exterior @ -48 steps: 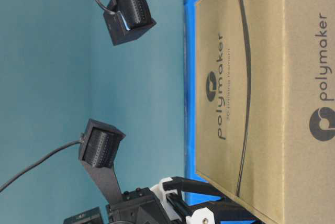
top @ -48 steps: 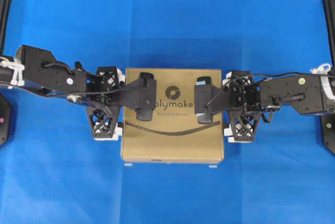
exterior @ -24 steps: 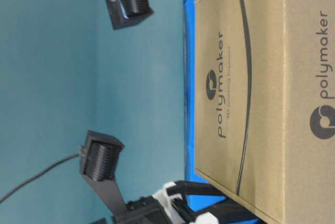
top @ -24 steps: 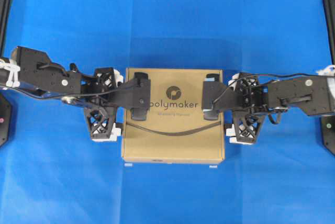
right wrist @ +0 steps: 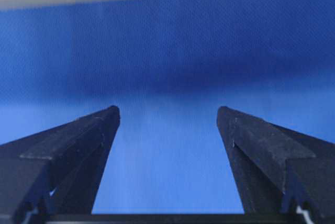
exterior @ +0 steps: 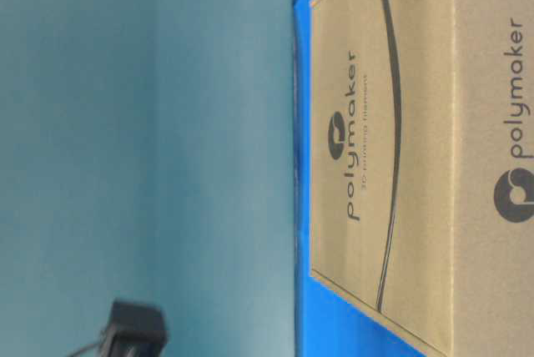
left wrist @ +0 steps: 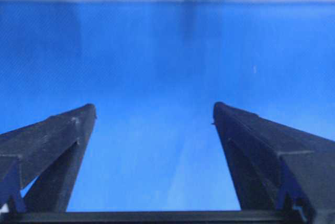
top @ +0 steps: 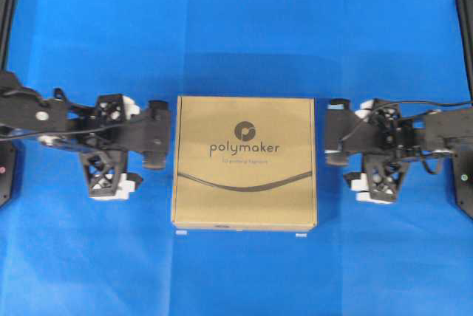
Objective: Lift up the cardboard box by clamping it between your arms.
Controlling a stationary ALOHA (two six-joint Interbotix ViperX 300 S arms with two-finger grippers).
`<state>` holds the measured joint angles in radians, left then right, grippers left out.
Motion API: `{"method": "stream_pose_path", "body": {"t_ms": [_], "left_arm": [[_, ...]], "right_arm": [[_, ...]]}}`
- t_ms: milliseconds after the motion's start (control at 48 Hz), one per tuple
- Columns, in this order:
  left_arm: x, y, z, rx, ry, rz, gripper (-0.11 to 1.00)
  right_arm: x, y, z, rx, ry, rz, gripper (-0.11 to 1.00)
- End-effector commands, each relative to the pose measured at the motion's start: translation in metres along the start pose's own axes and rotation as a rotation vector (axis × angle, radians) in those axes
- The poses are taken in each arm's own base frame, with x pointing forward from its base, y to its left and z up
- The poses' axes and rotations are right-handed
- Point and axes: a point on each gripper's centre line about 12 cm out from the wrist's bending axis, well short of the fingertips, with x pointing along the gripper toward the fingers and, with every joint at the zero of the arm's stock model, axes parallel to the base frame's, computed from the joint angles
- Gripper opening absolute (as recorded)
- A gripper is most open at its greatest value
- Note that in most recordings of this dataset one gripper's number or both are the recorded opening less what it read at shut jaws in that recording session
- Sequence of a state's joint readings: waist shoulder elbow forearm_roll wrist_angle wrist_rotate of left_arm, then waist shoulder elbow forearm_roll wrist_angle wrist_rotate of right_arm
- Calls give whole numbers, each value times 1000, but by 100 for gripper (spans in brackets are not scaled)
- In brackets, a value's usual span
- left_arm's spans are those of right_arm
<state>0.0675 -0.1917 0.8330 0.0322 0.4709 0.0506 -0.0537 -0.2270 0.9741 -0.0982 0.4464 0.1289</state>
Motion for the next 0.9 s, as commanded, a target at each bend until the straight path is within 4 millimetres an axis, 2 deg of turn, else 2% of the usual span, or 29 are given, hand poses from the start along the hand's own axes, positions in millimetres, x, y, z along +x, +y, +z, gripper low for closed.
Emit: {"method": "stream_pose_path", "body": {"t_ms": [0, 146, 479, 688, 875], "left_arm": [[-16, 0, -2, -2, -55, 3, 88], [-28, -2, -19, -2, -95, 5, 88], [-58, -1, -39, -12, -252, 20, 88], [-67, -2, -45, -13, -286, 22, 88], [-68, -3, -45, -10, -295, 20, 88]], "right_arm": [[-13, 0, 0, 11, -43, 3, 99], [-25, -1, -13, 11, -78, 4, 99], [-52, -3, -34, 16, -220, 13, 99], [-67, -4, -40, 22, -297, 15, 99], [-73, -5, -42, 25, -324, 16, 99]]}}
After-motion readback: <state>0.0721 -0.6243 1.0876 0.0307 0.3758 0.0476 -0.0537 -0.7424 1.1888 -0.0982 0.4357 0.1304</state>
